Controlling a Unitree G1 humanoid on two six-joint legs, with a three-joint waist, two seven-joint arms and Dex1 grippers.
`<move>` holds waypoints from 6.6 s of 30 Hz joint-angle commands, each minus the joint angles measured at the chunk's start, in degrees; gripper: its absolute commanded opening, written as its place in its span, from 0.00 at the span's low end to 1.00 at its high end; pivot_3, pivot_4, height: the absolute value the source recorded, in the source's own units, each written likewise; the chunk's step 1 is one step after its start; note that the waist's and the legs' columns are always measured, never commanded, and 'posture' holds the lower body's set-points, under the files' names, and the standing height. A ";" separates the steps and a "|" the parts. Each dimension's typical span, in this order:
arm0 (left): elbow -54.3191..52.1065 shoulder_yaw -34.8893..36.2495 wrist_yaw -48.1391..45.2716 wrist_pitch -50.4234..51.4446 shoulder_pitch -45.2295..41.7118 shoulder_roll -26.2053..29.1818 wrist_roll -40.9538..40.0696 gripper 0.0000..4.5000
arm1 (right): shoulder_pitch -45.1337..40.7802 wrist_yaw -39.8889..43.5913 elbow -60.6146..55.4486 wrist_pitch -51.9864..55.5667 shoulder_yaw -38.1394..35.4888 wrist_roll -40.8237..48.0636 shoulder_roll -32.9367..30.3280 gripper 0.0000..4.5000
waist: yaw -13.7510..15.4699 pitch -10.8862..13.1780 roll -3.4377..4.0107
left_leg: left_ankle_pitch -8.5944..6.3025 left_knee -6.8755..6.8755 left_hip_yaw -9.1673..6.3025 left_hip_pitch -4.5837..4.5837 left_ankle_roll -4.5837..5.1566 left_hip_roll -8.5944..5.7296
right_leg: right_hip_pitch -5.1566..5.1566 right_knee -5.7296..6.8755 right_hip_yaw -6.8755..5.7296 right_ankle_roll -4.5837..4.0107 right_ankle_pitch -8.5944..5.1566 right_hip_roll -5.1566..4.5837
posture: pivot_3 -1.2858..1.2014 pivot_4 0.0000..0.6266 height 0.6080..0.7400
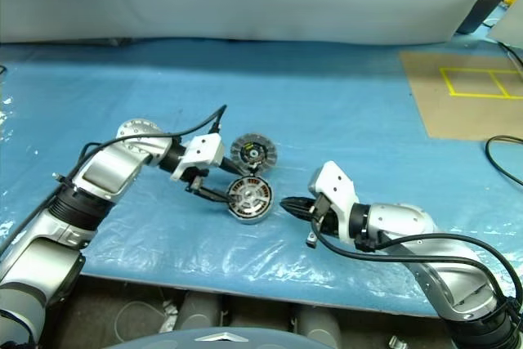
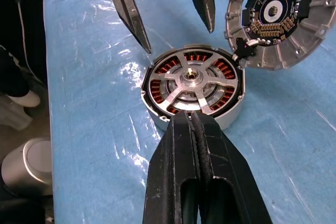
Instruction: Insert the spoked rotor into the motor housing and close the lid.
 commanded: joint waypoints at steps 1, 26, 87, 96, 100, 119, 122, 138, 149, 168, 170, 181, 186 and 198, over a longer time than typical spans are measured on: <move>-5.24 5.27 -0.47 3.62 -0.76 1.35 -5.49 0.71 | -0.37 -0.01 -0.65 -0.62 0.09 -0.12 0.24 0.00 | 0.03 0.00 0.00 | 0.00 0.00 0.00 -0.01 0.00 0.00 | -0.01 0.00 0.00 0.00 0.00 0.00 | 0.52 0.24 1.00; -28.39 23.11 29.07 0.54 43.94 -5.78 -15.03 0.71 | -20.11 19.83 25.58 -14.27 10.94 -6.41 4.42 0.00 | -0.46 -0.04 0.08 | 0.02 0.02 0.06 0.14 0.09 0.09 | 0.17 -0.05 0.01 -0.25 -0.16 0.01 | 0.52 0.24 1.00; 3.84 25.55 19.92 -14.16 31.27 -2.54 -15.51 0.58 | -27.80 33.66 43.13 -22.17 10.59 -14.46 16.31 0.00 | -2.51 -0.09 0.09 | -0.09 0.16 0.11 0.25 0.34 0.13 | 0.23 0.13 0.03 -0.31 -0.16 0.02 | 0.52 0.24 1.00; 25.84 21.81 12.37 -18.25 12.67 -8.26 -11.77 0.01 | -22.12 31.81 34.46 -16.70 7.60 -11.47 11.23 0.00 | -1.15 -0.09 0.07 | 0.12 0.18 0.12 0.21 0.38 0.10 | 0.21 0.14 0.02 -0.30 -0.15 -0.01 | 0.52 0.24 1.00; 40.41 19.07 14.21 -22.99 4.69 -10.43 -4.94 0.01 | -19.85 29.24 31.48 -14.30 6.31 -10.40 10.40 0.00 | -1.09 -0.09 0.07 | 0.14 0.16 0.11 0.20 0.36 0.09 | 0.20 0.13 0.02 -0.29 -0.15 -0.02 | 0.52 0.24 1.00; 67.05 20.66 11.94 -27.48 -18.71 -24.42 2.24 0.01 | -10.62 20.78 21.37 -9.08 1.46 -7.84 5.63 0.00 | 0.26 0.01 -0.09 | 0.15 0.03 -0.04 0.08 0.31 -0.05 | 0.20 0.01 -0.06 0.06 0.05 -0.06 | 0.52 0.24 1.00; 66.43 20.19 6.67 -27.48 -19.28 -24.56 2.82 0.01 | -9.68 19.81 20.12 -8.55 1.08 -7.41 5.08 0.00 | 0.43 0.02 -0.11 | 0.15 0.01 -0.05 0.06 0.31 -0.05 | 0.21 -0.04 -0.08 0.09 0.07 -0.06 | 0.52 0.24 1.00; 61.84 16.89 -8.64 -31.12 -18.75 -24.54 5.32 0.01 | -10.39 17.77 19.00 -6.97 1.58 -6.89 4.23 0.00 | 0.62 0.04 -0.13 | 0.15 -0.06 -0.05 -0.01 0.32 -0.05 | 0.20 -0.15 -0.13 0.12 0.09 -0.08 | 0.52 0.24 1.00; 42.50 0.83 -10.45 -29.84 -10.96 -20.67 -4.72 0.01 | -7.96 20.04 11.40 -0.37 -2.78 -0.27 -2.49 0.00 | 0.88 0.05 -0.11 | 0.14 -0.10 -0.03 -0.02 0.33 -0.02 | 0.18 -0.17 -0.14 0.10 0.08 -0.11 | 0.52 0.24 1.00; 29.57 -13.50 -10.45 -35.77 -2.93 -9.41 -9.23 0.01 | -9.08 15.07 8.60 2.57 -1.95 3.79 -2.18 0.00 | 0.84 0.04 -0.06 | 0.04 -0.15 0.02 0.04 0.12 -0.01 | 0.21 -0.34 -0.09 -0.09 -0.06 -0.09 | 0.52 0.24 1.00; 29.10 -13.92 -10.45 -36.23 -2.51 -8.87 -9.15 0.01 | -9.52 14.82 8.87 2.68 -1.73 3.85 -2.04 0.00 | 0.73 0.03 -0.05 | 0.04 -0.16 0.02 0.07 0.12 -0.01 | 0.22 -0.33 -0.09 -0.08 -0.06 -0.09 | 0.52 0.24 1.00; 14.45 -1.90 -9.31 -22.34 -2.28 -8.71 -18.43 0.01 | -12.47 11.65 6.88 7.06 -2.73 6.80 -1.07 0.00 | 0.43 0.02 -0.02 | 0.04 -0.13 0.04 0.06 0.11 -0.02 | 0.23 -0.30 -0.07 0.04 0.02 -0.09 | 0.52 0.24 1.00; 2.35 2.47 -9.43 -14.90 2.02 -5.12 -21.17 0.01 | -14.02 10.67 6.09 9.02 -2.51 8.83 -1.14 0.00 | -0.30 0.01 0.02 | 0.04 -0.21 0.05 0.12 0.10 -0.02 | 0.21 -0.27 -0.05 -0.02 -0.01 -0.06 | 0.52 0.24 1.00; -18.59 13.91 11.58 -6.12 23.21 -3.02 -21.59 0.01 | -15.55 18.28 15.68 -2.34 4.81 1.18 -1.10 0.00 | -0.59 0.02 0.08 | 0.03 -0.19 0.11 0.11 0.10 0.01 | 0.19 -0.32 -0.01 -0.12 -0.07 -0.05 | 0.52 0.24 1.00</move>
